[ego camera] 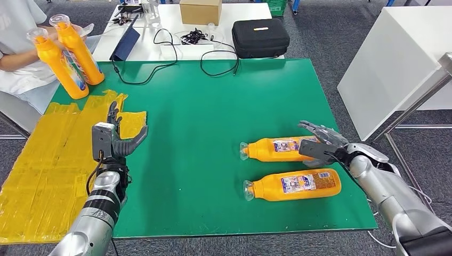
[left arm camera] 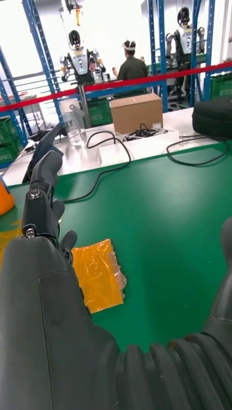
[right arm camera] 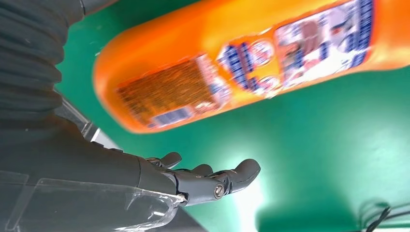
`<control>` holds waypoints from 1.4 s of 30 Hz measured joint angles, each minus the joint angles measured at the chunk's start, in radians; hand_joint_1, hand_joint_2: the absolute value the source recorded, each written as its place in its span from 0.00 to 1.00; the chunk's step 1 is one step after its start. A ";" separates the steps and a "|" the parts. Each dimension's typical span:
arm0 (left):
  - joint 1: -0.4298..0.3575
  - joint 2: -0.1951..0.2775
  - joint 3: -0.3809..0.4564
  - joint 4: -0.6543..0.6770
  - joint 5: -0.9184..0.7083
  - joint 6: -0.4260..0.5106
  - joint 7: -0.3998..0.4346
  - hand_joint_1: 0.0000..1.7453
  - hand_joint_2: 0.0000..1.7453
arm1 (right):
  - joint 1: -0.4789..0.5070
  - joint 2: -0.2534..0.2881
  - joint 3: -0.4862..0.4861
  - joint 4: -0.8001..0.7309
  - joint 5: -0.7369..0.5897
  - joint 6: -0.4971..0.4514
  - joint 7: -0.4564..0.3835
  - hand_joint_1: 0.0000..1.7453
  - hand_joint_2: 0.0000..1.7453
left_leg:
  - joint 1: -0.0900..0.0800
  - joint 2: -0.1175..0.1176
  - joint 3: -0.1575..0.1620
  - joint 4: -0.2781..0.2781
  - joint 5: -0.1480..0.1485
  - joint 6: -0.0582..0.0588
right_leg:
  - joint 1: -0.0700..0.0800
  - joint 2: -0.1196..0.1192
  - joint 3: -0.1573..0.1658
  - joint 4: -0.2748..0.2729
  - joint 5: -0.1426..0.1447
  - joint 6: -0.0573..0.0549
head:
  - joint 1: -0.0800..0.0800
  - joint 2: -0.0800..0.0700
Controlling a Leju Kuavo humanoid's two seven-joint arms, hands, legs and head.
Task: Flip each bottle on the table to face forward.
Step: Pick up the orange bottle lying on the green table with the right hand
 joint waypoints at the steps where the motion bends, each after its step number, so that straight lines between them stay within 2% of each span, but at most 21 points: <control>1: 0.000 0.000 0.000 0.002 0.000 0.000 0.000 0.00 1.00 | -0.003 0.006 0.004 0.007 0.000 -0.001 0.000 0.00 1.00 | 0.000 0.000 0.000 0.000 0.000 0.000 | 0.000 0.000 0.000 0.000 0.000 0.000 | 0.000 0.000; 8: -0.006 -0.002 -0.006 0.016 0.003 -0.003 0.000 0.00 1.00 | -0.030 0.053 0.034 0.072 0.027 -0.021 0.013 0.00 1.00 | 0.000 0.000 0.000 0.000 0.000 0.000 | 0.000 0.000 0.000 0.000 0.000 0.000 | 0.000 0.000; 12: -0.009 -0.008 -0.008 0.024 0.007 -0.003 0.001 0.00 1.00 | -0.044 0.092 0.059 0.116 0.063 -0.052 0.057 0.00 1.00 | 0.000 0.000 0.000 0.000 0.000 0.000 | 0.000 0.000 0.000 0.000 0.000 0.000 | 0.000 0.000; 14: -0.009 -0.010 -0.009 0.027 0.007 -0.004 0.002 0.00 1.00 | -0.046 0.111 0.071 0.138 0.084 -0.073 0.086 0.04 1.00 | 0.000 0.000 0.000 0.000 0.000 0.000 | 0.000 0.000 0.000 0.000 0.000 0.000 | 0.000 0.000; 15: -0.009 -0.012 -0.010 0.029 0.007 -0.004 0.003 0.00 1.00 | -0.048 0.120 0.078 0.149 0.096 -0.082 0.100 0.08 1.00 | 0.000 0.000 0.000 0.000 0.000 0.000 | 0.000 0.000 0.000 0.000 0.000 0.000 | 0.000 0.000; 18: -0.010 -0.015 -0.013 0.033 0.008 -0.004 0.009 0.00 1.00 | -0.058 0.144 0.102 0.181 0.146 -0.107 0.160 0.29 1.00 | 0.000 0.000 0.000 0.000 0.000 0.000 | 0.000 0.000 0.000 0.000 0.000 0.000 | 0.000 0.000; 20: -0.010 -0.018 -0.014 0.034 0.007 -0.002 0.017 0.00 1.00 | -0.065 0.162 0.124 0.202 0.193 -0.137 0.233 0.55 1.00 | 0.000 0.000 0.000 0.000 0.000 0.000 | 0.000 0.000 0.000 0.000 0.000 0.000 | 0.000 0.000; 22: -0.009 -0.021 -0.014 0.034 0.005 0.001 0.027 0.00 1.00 | -0.070 0.182 0.147 0.221 0.247 -0.175 0.329 0.76 1.00 | 0.000 0.001 0.001 0.000 0.000 0.000 | 0.000 0.000 0.000 0.000 0.000 0.000 | 0.000 0.000; 25: -0.007 -0.027 -0.014 0.034 -0.003 0.003 0.042 0.00 1.00 | -0.074 0.211 0.168 0.248 0.305 -0.220 0.430 0.79 1.00 | 0.000 0.001 0.002 0.000 0.000 0.000 | 0.000 0.000 0.001 0.000 0.000 0.000 | 0.000 0.000; 29: -0.004 -0.031 -0.015 0.033 -0.010 0.003 0.049 0.00 1.00 | -0.077 0.233 0.170 0.273 0.328 -0.251 0.454 0.80 1.00 | 0.000 0.001 0.003 0.000 0.000 0.000 | 0.000 0.000 0.002 0.000 0.000 0.000 | 0.000 0.000; 34: -0.003 -0.032 -0.014 0.033 -0.011 0.003 0.050 0.00 1.00 | -0.080 0.246 0.170 0.287 0.338 -0.270 0.464 0.98 1.00 | 0.000 0.001 0.004 0.000 0.001 0.000 | 0.000 0.000 0.003 0.000 0.001 0.001 | 0.000 0.000; 38: 0.001 -0.033 -0.013 0.029 -0.014 0.000 0.054 0.00 1.00 | -0.068 0.263 0.154 0.291 0.369 -0.370 0.482 1.00 1.00 | 0.000 0.001 0.004 0.000 0.001 0.000 | 0.000 0.000 0.003 0.000 0.001 0.001 | 0.000 0.000; 42: 0.012 -0.034 -0.012 0.018 -0.018 -0.004 0.055 0.00 1.00 | -0.042 0.290 0.098 0.286 0.387 -0.497 0.470 1.00 1.00 | 0.000 0.001 0.003 0.000 0.001 0.000 | 0.000 0.000 0.002 0.000 0.001 0.001 | 0.000 0.000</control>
